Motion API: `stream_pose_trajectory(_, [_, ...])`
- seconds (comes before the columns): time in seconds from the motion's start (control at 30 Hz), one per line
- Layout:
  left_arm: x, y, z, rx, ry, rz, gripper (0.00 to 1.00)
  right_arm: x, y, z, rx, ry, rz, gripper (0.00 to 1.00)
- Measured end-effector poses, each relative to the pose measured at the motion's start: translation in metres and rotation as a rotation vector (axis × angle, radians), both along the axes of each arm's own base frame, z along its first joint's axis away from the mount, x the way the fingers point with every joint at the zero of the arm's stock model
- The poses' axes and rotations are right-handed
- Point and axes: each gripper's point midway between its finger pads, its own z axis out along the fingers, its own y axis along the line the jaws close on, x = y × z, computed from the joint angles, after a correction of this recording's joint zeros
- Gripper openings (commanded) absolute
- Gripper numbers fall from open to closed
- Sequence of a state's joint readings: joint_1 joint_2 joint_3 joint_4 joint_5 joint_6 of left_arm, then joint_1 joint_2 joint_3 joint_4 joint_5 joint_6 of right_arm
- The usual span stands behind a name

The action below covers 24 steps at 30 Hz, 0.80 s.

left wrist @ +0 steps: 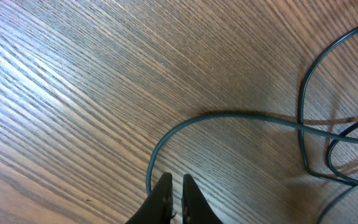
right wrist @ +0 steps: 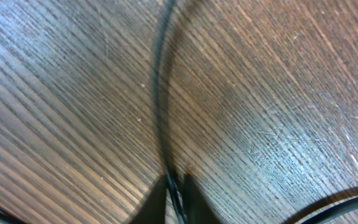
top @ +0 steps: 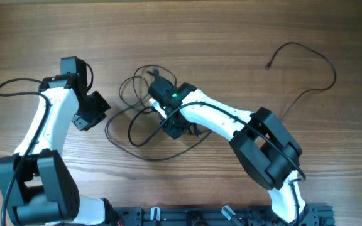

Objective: Untangle cables
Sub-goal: 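Move the right gripper to the center pile and grasp a cable, then drag the grasped cable to the upper right with the right gripper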

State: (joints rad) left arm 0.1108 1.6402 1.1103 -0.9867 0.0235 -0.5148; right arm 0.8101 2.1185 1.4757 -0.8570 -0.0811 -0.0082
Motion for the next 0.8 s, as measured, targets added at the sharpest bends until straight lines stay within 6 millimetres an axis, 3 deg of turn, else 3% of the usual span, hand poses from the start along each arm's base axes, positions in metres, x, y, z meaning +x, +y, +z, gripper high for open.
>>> stream_pose_trajectory(0.2, [0.0,0.0,0.0,0.0,0.0,0.0,0.08,0.001,-0.003,0.0,-0.009,0.012,-0.102,0.04])
stream_pose_trajectory(0.3, [0.0,0.0,0.0,0.0,0.0,0.0,0.08,0.001,-0.025,0.002,-0.06,0.058,-0.164,0.04])
stream_pose_trajectory(0.37, [0.0,0.0,0.0,0.0,0.0,0.0,0.08,0.013,-0.044,0.013,-0.071,0.065,-0.234,0.04])
stream_pose_trajectory(0.47, [0.0,0.0,0.0,0.0,0.0,0.0,0.08,0.056,-0.073,0.075,0.037,-0.047,-0.366,0.04])
stream_pose_trajectory(0.57, [0.0,0.0,0.0,0.0,0.0,0.0,0.08,0.091,-0.109,0.154,0.176,-0.219,-0.485,0.04])
stream_pose_trajectory(0.6, [0.0,0.0,0.0,0.0,0.0,0.0,0.08,0.101,-0.128,0.186,0.229,-0.296,-0.535,0.04])
stream_pose_trajectory(0.67, [0.0,0.0,0.0,0.0,0.0,0.0,0.08,0.113,-0.165,0.232,0.296,-0.417,-0.624,0.04])
stream_pose_trajectory(0.73, [0.0,0.0,0.0,0.0,0.0,0.0,0.08,0.122,-0.204,0.259,0.33,-0.5,-0.729,0.04])
stream_pose_trajectory(0.8, [0.0,0.0,0.0,0.0,0.0,0.0,0.08,0.129,-0.244,0.271,0.335,-0.547,-0.853,0.04])
